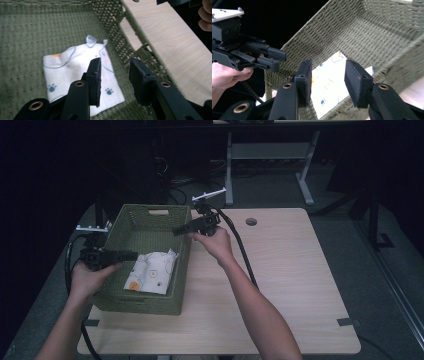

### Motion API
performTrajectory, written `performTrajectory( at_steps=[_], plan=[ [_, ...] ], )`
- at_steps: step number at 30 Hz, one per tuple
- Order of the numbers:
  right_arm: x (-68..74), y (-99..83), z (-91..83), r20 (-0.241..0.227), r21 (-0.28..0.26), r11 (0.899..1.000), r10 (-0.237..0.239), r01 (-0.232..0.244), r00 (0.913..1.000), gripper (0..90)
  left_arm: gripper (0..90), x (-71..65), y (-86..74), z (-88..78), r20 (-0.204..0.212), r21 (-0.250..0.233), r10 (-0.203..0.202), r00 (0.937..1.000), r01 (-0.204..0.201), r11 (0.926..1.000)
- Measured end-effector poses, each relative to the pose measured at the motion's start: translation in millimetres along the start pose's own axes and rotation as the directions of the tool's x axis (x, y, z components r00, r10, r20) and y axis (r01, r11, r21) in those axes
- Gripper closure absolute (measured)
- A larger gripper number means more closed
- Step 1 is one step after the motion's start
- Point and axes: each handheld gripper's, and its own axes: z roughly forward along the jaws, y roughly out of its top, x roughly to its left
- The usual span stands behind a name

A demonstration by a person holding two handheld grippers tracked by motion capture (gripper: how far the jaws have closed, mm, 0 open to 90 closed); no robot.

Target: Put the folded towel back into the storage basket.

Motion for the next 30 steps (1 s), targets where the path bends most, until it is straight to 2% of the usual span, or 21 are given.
performTrajectory(
  at_steps=[1, 3, 4, 9, 20, 30],
  plan=[
    [-2.8, -1.9, -7.7, 0.003, -0.011, 1.000, -0.003, 0.003, 1.0000, 56.4, 61.9, -4.6, 1.8, 1.1, 0.002, -0.003, 0.006, 1.0000, -0.006, 1.0000],
    [-4.0, -2.8, -10.3, 0.003, -0.016, 1.000, 0.000, 0.000, 1.0000, 56.3, 61.8, -6.9, 2.7, 1.6, 0.008, -0.006, 0.011, 0.9999, -0.011, 0.9999],
    [-8.2, -5.5, -17.9, 0.009, -0.020, 1.000, 0.008, -0.007, 0.9999, 55.9, 61.5, -9.9, 3.7, 2.6, 0.012, -0.008, 0.013, 0.9998, -0.013, 0.9999],
    [-16.3, -10.9, -33.7, 0.012, -0.034, 0.999, 0.021, -0.021, 0.9997, 54.8, 61.1, -22.2, 6.9, 8.0, 0.033, -0.016, 0.027, 0.9991, -0.027, 0.9995],
    [-29.3, -22.7, -59.3, 0.027, -0.051, 0.998, 0.034, -0.032, 0.9991, 52.5, 59.0, -43.8, 10.7, 17.1, 0.047, -0.024, 0.049, 0.9977, -0.048, 0.9986],
    [-40.8, -36.6, -89.2, 0.038, -0.083, 0.996, 0.049, -0.045, 0.9981, 51.7, 57.4, -67.0, 17.5, 33.5, 0.070, -0.013, 0.075, 0.9948, -0.074, 0.9972]
  ],
)
